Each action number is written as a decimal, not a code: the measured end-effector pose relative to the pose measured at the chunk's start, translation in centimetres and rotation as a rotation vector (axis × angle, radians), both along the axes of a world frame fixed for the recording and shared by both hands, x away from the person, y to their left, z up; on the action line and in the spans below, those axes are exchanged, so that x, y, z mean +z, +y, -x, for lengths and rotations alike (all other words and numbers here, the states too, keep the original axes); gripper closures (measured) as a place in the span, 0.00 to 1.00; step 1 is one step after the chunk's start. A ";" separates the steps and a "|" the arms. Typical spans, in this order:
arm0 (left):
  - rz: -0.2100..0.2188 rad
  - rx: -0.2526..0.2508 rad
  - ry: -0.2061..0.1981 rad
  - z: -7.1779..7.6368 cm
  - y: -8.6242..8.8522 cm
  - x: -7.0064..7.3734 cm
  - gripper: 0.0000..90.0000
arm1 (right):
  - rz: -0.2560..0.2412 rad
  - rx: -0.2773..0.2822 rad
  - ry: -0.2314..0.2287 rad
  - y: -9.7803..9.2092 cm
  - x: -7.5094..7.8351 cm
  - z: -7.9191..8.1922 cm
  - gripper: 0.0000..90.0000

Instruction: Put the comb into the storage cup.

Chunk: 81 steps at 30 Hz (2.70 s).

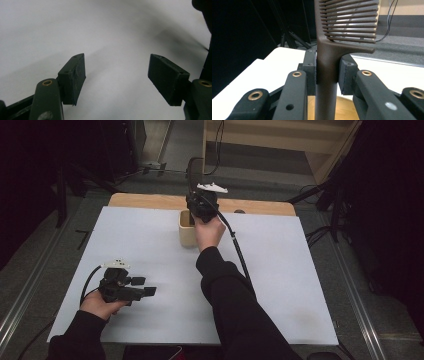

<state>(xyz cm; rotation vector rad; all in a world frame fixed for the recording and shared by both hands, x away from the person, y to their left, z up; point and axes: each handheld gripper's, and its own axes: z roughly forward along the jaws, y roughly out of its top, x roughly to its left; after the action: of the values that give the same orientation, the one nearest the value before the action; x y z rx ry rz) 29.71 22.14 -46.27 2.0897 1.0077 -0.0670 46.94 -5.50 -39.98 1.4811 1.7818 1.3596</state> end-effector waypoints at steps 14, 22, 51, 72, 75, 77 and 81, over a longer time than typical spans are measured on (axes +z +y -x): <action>-0.005 -0.005 0.000 0.0 -0.1 -0.1 0.34 | -0.005 0.003 0.024 -0.2 -1.5 0.5 0.78; -0.008 -0.004 0.001 0.0 -0.1 -0.1 0.34 | 0.004 0.007 0.036 -0.4 -2.2 0.7 0.78; -0.015 -0.017 -0.002 0.0 -0.3 -0.1 0.34 | 0.071 0.126 0.060 -1.5 -2.5 2.2 0.30; -0.026 -0.010 0.002 0.0 -0.3 -0.3 0.34 | 0.015 0.260 0.099 -4.1 -1.5 5.4 0.30; -0.030 -0.009 0.002 0.0 -0.3 -0.3 0.34 | 0.019 0.272 0.096 -4.3 -1.3 5.9 0.30; -0.030 -0.007 0.002 -0.1 -0.3 -0.3 0.34 | 0.016 0.282 0.095 -4.5 -1.2 6.2 0.30; -0.029 -0.005 0.001 -0.1 -0.2 -0.3 0.34 | 0.057 0.299 0.104 -4.6 -1.0 6.7 0.30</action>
<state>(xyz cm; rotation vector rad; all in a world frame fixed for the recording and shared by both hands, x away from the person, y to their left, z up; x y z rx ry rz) 29.77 21.92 -46.54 2.1189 1.0099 -0.0562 40.20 -10.14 -41.00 1.3155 2.1589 1.3764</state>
